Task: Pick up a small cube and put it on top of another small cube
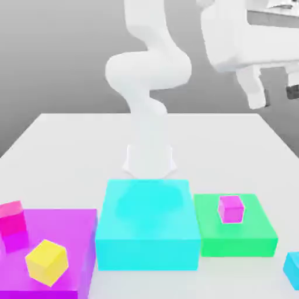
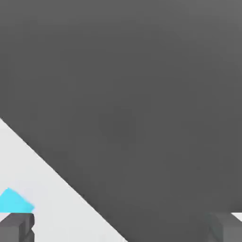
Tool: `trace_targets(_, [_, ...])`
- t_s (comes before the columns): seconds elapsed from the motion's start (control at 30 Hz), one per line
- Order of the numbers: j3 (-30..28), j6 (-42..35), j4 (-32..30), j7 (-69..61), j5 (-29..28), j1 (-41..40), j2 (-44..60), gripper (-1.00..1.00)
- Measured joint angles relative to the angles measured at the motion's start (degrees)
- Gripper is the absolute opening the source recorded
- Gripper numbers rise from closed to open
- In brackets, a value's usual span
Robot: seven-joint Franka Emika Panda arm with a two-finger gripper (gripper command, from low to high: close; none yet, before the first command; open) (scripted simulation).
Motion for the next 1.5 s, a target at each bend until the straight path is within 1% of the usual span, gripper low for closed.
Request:
trace_targets(0.13, [1.98, 2.19, 0.49, -7.19, -0.07, 3.6, 8.19, 0.0])
trace_targets(0.23, [2.97, 3.95, 0.83, -11.73, -1.36, 5.76, 14.24, 0.0])
trace_targets(0.37, [4.45, 6.36, 1.24, -16.45, -4.99, 7.79, 22.18, 0.0])
trace_targets(0.5, [5.14, 8.87, 1.75, -19.56, -10.41, 10.56, 29.97, 0.0])
trace_targets(0.63, [4.47, 14.69, 3.26, -19.73, -12.13, 11.76, 38.24, 0.0])
trace_targets(0.67, [4.36, 15.7, 3.51, -19.66, -12.27, 11.86, 39.55, -1.0])
trace_targets(0.87, [4.31, 16.07, 3.64, -19.64, -12.32, 11.91, 40.19, -1.0])
trace_targets(1.0, [4.78, 11.45, 2.44, -20.04, -11.83, 11.59, 34.34, -1.0])
trace_targets(1.07, [5.19, 9.04, 0.82, -20.1, -10.55, 11.1, 30.43, -1.0])
trace_targets(1.3, [5.73, 5.29, -9.68, -17.1, -3.63, 9.45, 16.81, -1.0])
trace_targets(1.4, [5.65, 3.84, -14.34, -14.44, -2.51, 8.85, 10.71, -1.0])
trace_targets(1.5, [5.37, 2.51, -19.04, -10.88, -2.66, 8.49, 4.51, -1.0])
